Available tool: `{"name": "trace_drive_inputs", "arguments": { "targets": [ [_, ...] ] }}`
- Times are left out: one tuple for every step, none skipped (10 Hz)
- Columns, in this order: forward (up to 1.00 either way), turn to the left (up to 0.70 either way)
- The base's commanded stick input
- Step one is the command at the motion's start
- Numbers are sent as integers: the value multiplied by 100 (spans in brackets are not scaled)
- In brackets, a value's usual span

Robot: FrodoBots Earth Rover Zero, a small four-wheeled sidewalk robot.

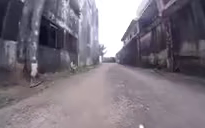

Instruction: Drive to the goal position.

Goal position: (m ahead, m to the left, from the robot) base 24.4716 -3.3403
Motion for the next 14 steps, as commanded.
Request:
{"name": "trace_drive_inputs", "arguments": {
  "targets": [
    [50, 0],
    [50, 0],
    [50, 0],
    [50, 0],
    [50, 0],
    [50, 0],
    [50, 0],
    [50, 0],
    [50, 0],
    [50, 0],
    [50, 0],
    [50, 0],
    [50, 0],
    [50, 0]
  ]
}}
